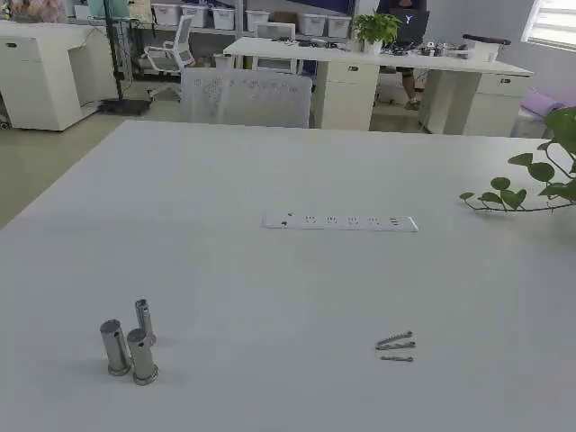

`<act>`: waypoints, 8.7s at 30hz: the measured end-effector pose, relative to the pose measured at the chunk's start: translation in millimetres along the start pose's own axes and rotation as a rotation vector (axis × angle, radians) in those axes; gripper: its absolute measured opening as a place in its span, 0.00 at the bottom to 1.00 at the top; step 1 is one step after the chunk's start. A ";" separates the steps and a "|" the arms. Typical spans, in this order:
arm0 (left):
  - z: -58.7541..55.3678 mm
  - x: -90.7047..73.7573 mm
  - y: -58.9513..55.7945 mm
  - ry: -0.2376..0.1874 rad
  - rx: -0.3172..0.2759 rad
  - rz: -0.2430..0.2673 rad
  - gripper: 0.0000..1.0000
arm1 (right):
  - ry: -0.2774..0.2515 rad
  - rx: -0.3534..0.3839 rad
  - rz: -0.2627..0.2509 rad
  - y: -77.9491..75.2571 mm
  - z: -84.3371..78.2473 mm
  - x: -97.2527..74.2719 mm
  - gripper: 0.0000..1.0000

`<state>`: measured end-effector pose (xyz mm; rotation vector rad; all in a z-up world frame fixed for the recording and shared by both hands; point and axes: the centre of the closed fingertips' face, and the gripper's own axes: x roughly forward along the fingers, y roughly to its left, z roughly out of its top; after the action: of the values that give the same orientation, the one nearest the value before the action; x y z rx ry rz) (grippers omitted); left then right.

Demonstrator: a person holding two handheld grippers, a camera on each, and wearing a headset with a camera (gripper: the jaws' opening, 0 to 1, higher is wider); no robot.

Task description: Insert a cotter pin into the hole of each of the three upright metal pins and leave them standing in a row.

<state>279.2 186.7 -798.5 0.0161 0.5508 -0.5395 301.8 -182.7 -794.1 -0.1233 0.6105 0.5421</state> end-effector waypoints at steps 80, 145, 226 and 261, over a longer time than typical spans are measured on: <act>18.9 22.7 55.6 -0.034 0.009 0.057 0.92 | 0.054 -0.008 0.008 9.5 -7.4 8.4 1.00; 30.5 114.1 94.2 0.026 -0.034 0.075 0.31 | 0.102 0.009 -0.035 -6.8 -12.8 -2.0 0.99; 13.7 81.6 15.8 0.104 -0.005 0.158 0.11 | 0.016 0.016 0.073 23.5 -6.4 12.7 0.95; 5.3 131.0 -45.7 0.102 0.013 0.059 0.11 | -0.013 0.043 0.103 28.8 -1.1 9.2 0.95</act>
<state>353.3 83.2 -853.9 0.0724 0.6447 -0.4871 292.6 -154.2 -798.9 -0.0478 0.6181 0.6282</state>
